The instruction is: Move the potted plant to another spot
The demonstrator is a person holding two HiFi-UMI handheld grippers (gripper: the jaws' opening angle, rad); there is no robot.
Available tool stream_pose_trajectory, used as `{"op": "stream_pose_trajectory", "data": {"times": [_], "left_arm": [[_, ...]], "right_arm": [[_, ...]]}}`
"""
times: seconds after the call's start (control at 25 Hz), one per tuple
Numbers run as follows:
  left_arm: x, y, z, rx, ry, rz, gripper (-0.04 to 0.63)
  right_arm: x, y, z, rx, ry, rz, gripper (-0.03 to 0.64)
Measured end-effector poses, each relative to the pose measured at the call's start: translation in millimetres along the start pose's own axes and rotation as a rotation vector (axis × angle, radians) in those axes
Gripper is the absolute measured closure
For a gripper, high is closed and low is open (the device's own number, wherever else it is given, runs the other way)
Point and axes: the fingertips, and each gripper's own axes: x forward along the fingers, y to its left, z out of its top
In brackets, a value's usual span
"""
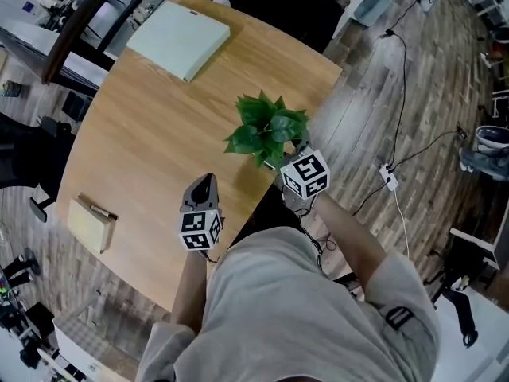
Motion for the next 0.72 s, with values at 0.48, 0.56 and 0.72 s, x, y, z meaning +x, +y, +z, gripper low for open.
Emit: {"op": "stream_pose_trajectory", "data": {"times": [0.48,0.56,0.72], "left_arm": [[23.1,25.3,4.7,-0.067,0.044,0.101,0.583],[30.0,30.9,11.7,-0.078,0.045,0.107,0.583],[55.5,34.0,30.2,-0.077,0.040,0.094,0.583]], "right_arm": [[41.6,-59.9,-14.1,0.022,0.062,0.025,0.141],[49.3,-67.1,-12.5,0.020,0.068,0.032,0.141],[60.9,-84.7,-11.3,0.022,0.076,0.029,0.141]]}}
